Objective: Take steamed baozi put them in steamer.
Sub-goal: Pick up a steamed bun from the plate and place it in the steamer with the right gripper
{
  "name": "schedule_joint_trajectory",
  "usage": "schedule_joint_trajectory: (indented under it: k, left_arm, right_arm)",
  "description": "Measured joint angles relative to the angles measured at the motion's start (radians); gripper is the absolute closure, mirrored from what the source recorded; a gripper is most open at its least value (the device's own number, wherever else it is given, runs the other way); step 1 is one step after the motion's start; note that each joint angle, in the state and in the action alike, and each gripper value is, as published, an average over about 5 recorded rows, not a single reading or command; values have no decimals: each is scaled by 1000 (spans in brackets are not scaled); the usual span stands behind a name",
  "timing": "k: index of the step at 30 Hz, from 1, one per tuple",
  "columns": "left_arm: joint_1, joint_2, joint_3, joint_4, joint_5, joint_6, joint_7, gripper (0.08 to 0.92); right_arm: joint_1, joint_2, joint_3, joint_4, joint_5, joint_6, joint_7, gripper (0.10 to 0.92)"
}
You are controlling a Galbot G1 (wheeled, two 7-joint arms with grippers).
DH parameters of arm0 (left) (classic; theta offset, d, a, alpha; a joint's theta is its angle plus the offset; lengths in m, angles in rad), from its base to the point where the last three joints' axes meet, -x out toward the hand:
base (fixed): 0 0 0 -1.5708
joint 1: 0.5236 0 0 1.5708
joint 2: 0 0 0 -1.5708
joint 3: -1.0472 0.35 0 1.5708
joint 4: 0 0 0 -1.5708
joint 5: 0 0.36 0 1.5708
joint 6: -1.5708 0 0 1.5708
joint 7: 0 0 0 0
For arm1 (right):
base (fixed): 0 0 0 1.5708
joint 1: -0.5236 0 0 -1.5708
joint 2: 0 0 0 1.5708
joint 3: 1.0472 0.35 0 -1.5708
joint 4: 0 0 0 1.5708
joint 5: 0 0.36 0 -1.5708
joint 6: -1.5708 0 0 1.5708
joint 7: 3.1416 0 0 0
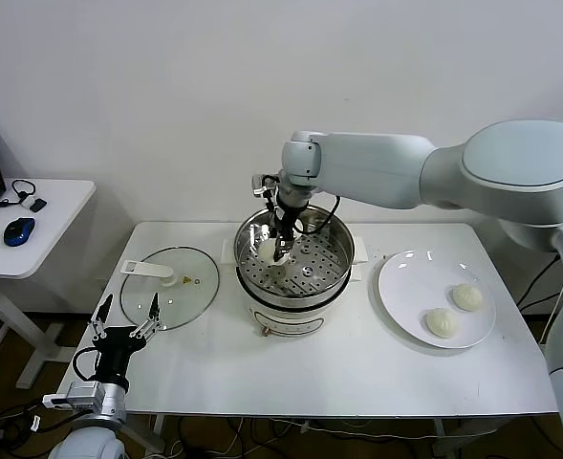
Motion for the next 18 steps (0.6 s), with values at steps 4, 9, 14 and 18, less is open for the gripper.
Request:
schedule_joint_trajectory:
  k: [4,9,14,18]
  left_arm:
    - [-4,0,-1,4,-1,0,0,177]
    - [-6,1,-2,6,-3,0,0,177]
    - [-7,4,-5,7,-6,0,1,177]
    - [-7,6,-9,7,-9,0,1,177]
  right_arm:
    - [-43,26,23,-55,-21,5,-8,466]
    - [-82,54,49,-111,-41,6,-15,466]
    - [-99,64,64,-142,-55,10,-18,416]
    - [-104,64,73,-151,-60,11,-20,301]
